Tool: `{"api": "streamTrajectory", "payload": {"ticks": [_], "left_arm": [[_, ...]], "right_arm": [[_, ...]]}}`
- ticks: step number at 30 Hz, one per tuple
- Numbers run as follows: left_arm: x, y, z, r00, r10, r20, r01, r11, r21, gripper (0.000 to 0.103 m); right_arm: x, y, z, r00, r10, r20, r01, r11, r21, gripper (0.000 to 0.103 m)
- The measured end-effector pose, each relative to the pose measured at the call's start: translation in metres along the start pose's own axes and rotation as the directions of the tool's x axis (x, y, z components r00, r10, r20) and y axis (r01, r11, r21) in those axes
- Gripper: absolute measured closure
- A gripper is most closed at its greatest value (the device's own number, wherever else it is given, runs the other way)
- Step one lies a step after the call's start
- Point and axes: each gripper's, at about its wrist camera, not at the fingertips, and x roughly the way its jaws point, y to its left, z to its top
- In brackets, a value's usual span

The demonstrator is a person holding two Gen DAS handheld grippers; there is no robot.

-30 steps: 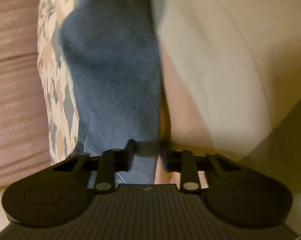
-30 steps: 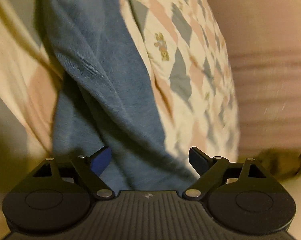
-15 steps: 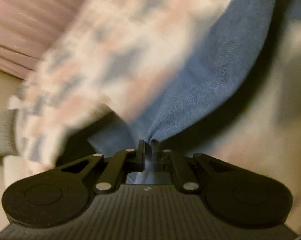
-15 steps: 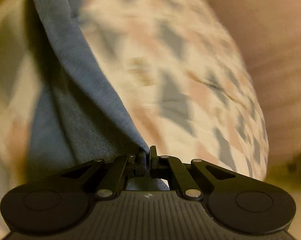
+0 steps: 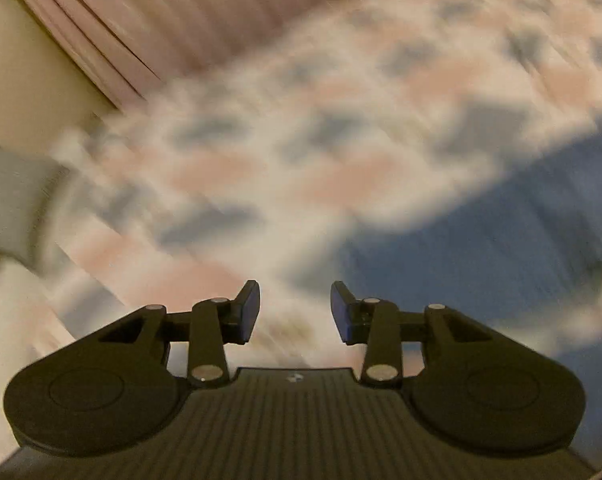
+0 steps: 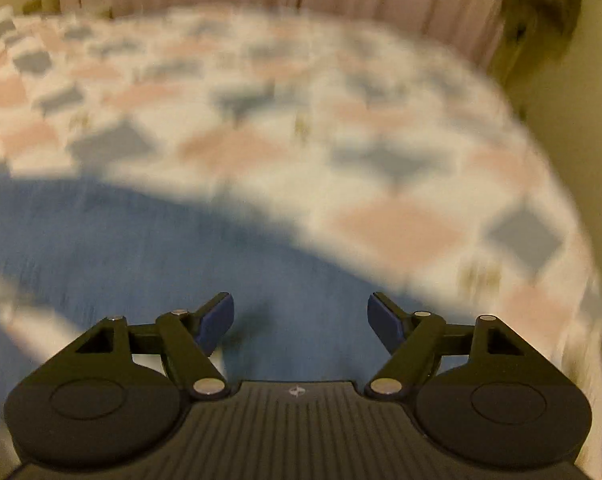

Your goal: Fold clothes

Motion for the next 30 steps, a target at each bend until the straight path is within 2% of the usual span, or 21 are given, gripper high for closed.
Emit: {"api": "streamTrajectory", "payload": {"ticks": [1, 3, 5, 7, 8, 10, 11, 13, 15, 18, 20, 21, 23, 25, 26, 27, 28, 29, 30], "left_arm": [[0.002, -0.009, -0.02, 0.997, -0.058, -0.058, 0.057, 0.998, -0.028, 0.068], [0.006, -0.021, -0.055, 0.973, -0.172, -0.157, 0.146, 0.975, -0.168, 0.068], [0.005, -0.029, -0.089, 0.936, -0.276, -0.218, 0.198, 0.926, -0.322, 0.069], [-0.003, -0.035, -0.123, 0.895, -0.366, -0.255, 0.216, 0.856, -0.47, 0.069], [-0.007, -0.038, -0.139, 0.873, -0.408, -0.266, 0.215, 0.814, -0.54, 0.069], [-0.013, -0.039, -0.167, 0.835, -0.48, -0.268, 0.199, 0.719, -0.666, 0.069], [-0.013, -0.037, -0.177, 0.824, -0.505, -0.257, 0.192, 0.676, -0.711, 0.069], [-0.01, -0.031, -0.19, 0.828, -0.513, -0.225, 0.169, 0.612, -0.772, 0.068], [-0.005, -0.019, -0.204, 0.839, -0.504, -0.206, 0.12, 0.541, -0.833, 0.066], [0.003, 0.002, -0.223, 0.866, -0.472, -0.164, 0.053, 0.413, -0.909, 0.061], [0.012, 0.012, -0.232, 0.88, -0.454, -0.139, 0.022, 0.332, -0.943, 0.05], [0.017, 0.015, -0.236, 0.884, -0.449, -0.133, 0.006, 0.295, -0.956, 0.047], [0.031, 0.017, -0.241, 0.887, -0.44, -0.141, -0.035, 0.239, -0.97, 0.046], [0.041, 0.017, -0.24, 0.89, -0.431, -0.146, -0.059, 0.208, -0.976, 0.049], [0.042, 0.017, -0.237, 0.893, -0.422, -0.159, -0.072, 0.214, -0.974, 0.062], [0.041, 0.019, -0.229, 0.894, -0.411, -0.177, -0.081, 0.241, -0.967, 0.07], [0.037, 0.022, -0.22, 0.894, -0.403, -0.194, -0.087, 0.268, -0.959, 0.082], [0.033, 0.027, -0.213, 0.891, -0.405, -0.204, -0.091, 0.28, -0.956, 0.087], [0.027, 0.034, -0.202, 0.896, -0.399, -0.195, -0.077, 0.293, -0.953, 0.09]], "right_arm": [[-0.001, -0.006, -0.019, 0.998, 0.032, -0.05, -0.029, 0.998, 0.055, 0.032], [-0.002, -0.017, -0.057, 0.984, 0.103, -0.143, -0.078, 0.983, 0.169, 0.034], [-0.004, -0.028, -0.098, 0.96, 0.192, -0.202, -0.111, 0.929, 0.352, 0.034], [-0.008, -0.042, -0.142, 0.938, 0.261, -0.228, -0.094, 0.824, 0.558, 0.034], [-0.012, -0.049, -0.164, 0.933, 0.283, -0.221, -0.074, 0.755, 0.652, 0.034], [-0.02, -0.065, -0.204, 0.933, 0.31, -0.185, -0.034, 0.586, 0.81, 0.034], [-0.023, -0.073, -0.218, 0.941, 0.305, -0.147, -0.029, 0.504, 0.863, 0.034], [-0.03, -0.088, -0.242, 0.96, 0.272, -0.065, -0.035, 0.348, 0.937, 0.034], [-0.032, -0.099, -0.25, 0.974, 0.226, -0.005, -0.055, 0.257, 0.965, 0.034], [-0.034, -0.11, -0.252, 0.987, 0.152, 0.05, -0.078, 0.181, 0.98, 0.034], [-0.032, -0.114, -0.252, 0.991, 0.118, 0.066, -0.082, 0.137, 0.987, 0.034], [-0.029, -0.115, -0.255, 0.991, 0.11, 0.069, -0.082, 0.113, 0.99, 0.034], [-0.023, -0.115, -0.259, 0.992, 0.102, 0.072, -0.079, 0.065, 0.995, 0.032], [-0.019, -0.115, -0.26, 0.994, 0.078, 0.077, -0.079, 0.024, 0.997, 0.031], [-0.021, -0.117, -0.262, 0.995, 0.066, 0.077, -0.078, 0.013, 0.997, 0.039], [-0.023, -0.119, -0.26, 0.996, 0.051, 0.067, -0.068, 0.022, 0.997, 0.05], [-0.029, -0.123, -0.259, 0.998, 0.042, 0.053, -0.055, 0.045, 0.997, 0.076], [-0.032, -0.127, -0.258, 0.998, 0.043, 0.046, -0.049, 0.071, 0.996, 0.08], [-0.033, -0.129, -0.254, 0.998, 0.048, 0.047, -0.051, 0.093, 0.994, 0.082]]}}
